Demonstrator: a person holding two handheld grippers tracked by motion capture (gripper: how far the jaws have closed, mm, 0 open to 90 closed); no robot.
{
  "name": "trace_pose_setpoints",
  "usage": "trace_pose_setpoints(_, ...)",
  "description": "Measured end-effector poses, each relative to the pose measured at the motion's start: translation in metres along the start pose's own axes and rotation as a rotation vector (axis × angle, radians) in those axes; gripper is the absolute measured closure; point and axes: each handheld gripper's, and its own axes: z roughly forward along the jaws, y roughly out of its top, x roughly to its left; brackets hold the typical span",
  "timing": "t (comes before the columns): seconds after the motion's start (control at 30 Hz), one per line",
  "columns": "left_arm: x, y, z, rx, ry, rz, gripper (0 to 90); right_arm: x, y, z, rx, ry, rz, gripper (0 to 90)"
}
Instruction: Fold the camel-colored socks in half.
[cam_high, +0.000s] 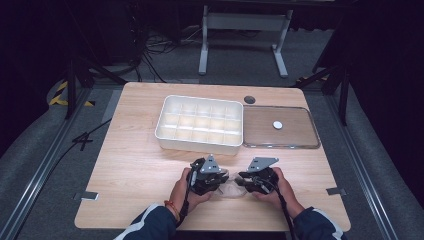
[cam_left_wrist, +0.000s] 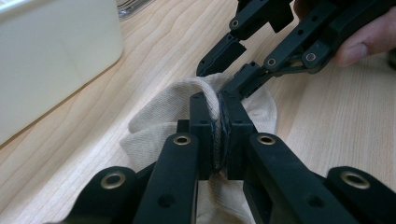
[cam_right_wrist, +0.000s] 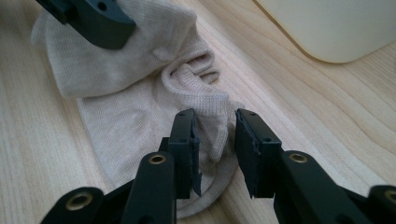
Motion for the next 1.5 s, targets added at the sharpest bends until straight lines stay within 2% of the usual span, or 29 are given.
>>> trace_pose_setpoints(0.13, -0.004, 0.001, 0.007, 0.018, -0.003, 0.019, 84.9, 0.000, 0.000, 0.000, 0.002, -0.003, 0.003, 68.9)
trace_pose_setpoints(0.3, -0.005, 0.001, 0.012, 0.029, -0.008, 0.014, 81.7, 0.001, 0.000, 0.000, 0.001, -0.002, 0.003, 68.9)
trace_pose_setpoints(0.4, -0.004, 0.001, 0.013, 0.017, -0.004, 0.007, 76.7, 0.000, 0.000, 0.000, 0.001, 0.001, 0.004, 68.9)
trace_pose_setpoints(0.47, -0.003, 0.002, 0.010, -0.004, -0.009, -0.007, 71.5, 0.000, 0.000, 0.000, -0.001, 0.003, 0.002, 68.9)
trace_pose_setpoints(0.53, -0.003, 0.004, 0.007, -0.028, -0.021, -0.002, 67.8, 0.000, 0.000, 0.000, -0.001, 0.004, 0.002, 68.9)
trace_pose_setpoints(0.6, -0.004, 0.006, 0.004, -0.050, -0.020, -0.002, 60.8, 0.000, 0.000, 0.000, -0.001, 0.005, 0.002, 68.9)
trace_pose_setpoints(0.63, -0.005, 0.007, 0.001, -0.061, -0.013, -0.001, 60.8, 0.000, 0.000, 0.000, -0.001, 0.005, 0.002, 68.9)
trace_pose_setpoints(0.67, -0.005, 0.009, -0.004, -0.078, -0.016, 0.009, 58.2, 0.000, 0.000, 0.000, -0.001, 0.005, 0.003, 68.9)
trace_pose_setpoints(0.77, -0.001, 0.014, -0.022, -0.128, -0.018, 0.003, 53.6, 0.000, 0.000, 0.000, -0.002, 0.005, 0.001, 68.9)
trace_pose_setpoints(0.93, 0.001, 0.009, -0.041, -0.083, -0.009, 0.002, 48.9, 0.000, -0.001, 0.000, -0.001, 0.008, 0.008, 68.9)
trace_pose_setpoints(1.03, -0.001, 0.000, -0.044, -0.048, -0.013, 0.009, 51.7, 0.000, -0.001, 0.000, -0.001, 0.008, 0.008, 68.9)
trace_pose_setpoints(1.13, -0.002, -0.012, -0.040, 0.023, -0.014, 0.042, 56.0, 0.000, 0.000, 0.000, 0.000, 0.007, 0.006, 68.9)
trace_pose_setpoints(1.27, -0.001, -0.019, -0.027, 0.062, -0.011, 0.034, 58.6, 0.000, 0.000, 0.000, 0.002, 0.005, 0.008, 68.9)
trace_pose_setpoints(1.33, -0.002, -0.020, -0.021, 0.085, -0.005, 0.062, 59.1, 0.000, 0.000, 0.000, 0.003, 0.006, 0.008, 68.9)
trace_pose_setpoints(1.4, -0.003, -0.021, -0.019, 0.092, -0.006, 0.068, 60.0, 0.000, 0.000, 0.000, 0.002, 0.006, 0.008, 68.9)
trace_pose_setpoints(1.43, -0.003, -0.022, -0.014, 0.109, -0.003, 0.088, 66.2, 0.000, -0.001, 0.000, 0.000, 0.008, 0.007, 68.9)
trace_pose_setpoints(1.5, -0.002, -0.022, -0.011, 0.121, 0.003, 0.093, 73.3, 0.000, -0.001, 0.000, -0.001, 0.009, 0.010, 68.9)
